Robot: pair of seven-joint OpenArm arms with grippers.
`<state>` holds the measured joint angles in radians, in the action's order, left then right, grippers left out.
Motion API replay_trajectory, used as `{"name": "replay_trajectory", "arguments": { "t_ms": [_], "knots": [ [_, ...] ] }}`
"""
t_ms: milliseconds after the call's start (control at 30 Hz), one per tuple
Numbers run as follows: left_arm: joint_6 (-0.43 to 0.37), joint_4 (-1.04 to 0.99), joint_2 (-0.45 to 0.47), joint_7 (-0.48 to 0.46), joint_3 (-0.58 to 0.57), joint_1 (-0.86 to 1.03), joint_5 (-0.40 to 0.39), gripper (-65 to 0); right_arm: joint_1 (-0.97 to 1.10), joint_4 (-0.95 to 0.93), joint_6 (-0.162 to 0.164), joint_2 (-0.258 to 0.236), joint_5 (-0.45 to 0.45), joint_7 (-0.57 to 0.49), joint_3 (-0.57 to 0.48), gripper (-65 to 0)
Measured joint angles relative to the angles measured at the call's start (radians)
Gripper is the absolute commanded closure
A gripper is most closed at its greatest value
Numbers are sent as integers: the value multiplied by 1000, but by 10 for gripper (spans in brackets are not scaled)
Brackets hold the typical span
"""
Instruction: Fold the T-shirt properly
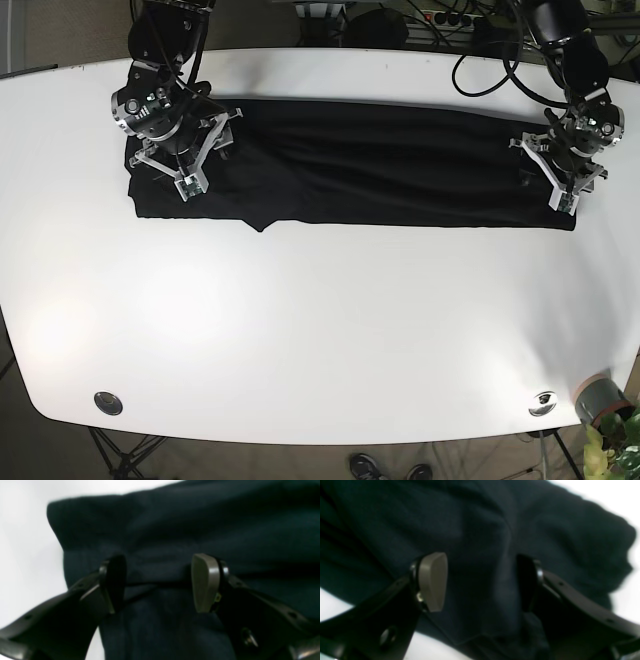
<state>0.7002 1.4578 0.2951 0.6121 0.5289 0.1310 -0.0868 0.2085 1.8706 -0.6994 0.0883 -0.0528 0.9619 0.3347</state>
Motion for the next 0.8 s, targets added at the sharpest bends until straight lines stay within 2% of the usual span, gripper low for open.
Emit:
{"name": "replay_trajectory", "arguments": {
  "t_ms": [267, 533, 700, 800],
  "knots": [
    [0, -99, 11, -45, 5, -12, -39, -383, -28, -154, -5, -11, 13, -146, 79, -395],
    [-6, -91, 6, -61, -78, -21, -47, -383, -134, -320, -27, -84, 63, -247, 169, -395],
    [6, -24, -10, -8, -79, -26, -15, -385, -179, -376, -23, -137, 57, -238, 201, -395],
    [4, 11, -10, -3, -74, -27, -23, -388, -175, -376, -15, -144, 55, -237, 202, -395]
  ]
}}
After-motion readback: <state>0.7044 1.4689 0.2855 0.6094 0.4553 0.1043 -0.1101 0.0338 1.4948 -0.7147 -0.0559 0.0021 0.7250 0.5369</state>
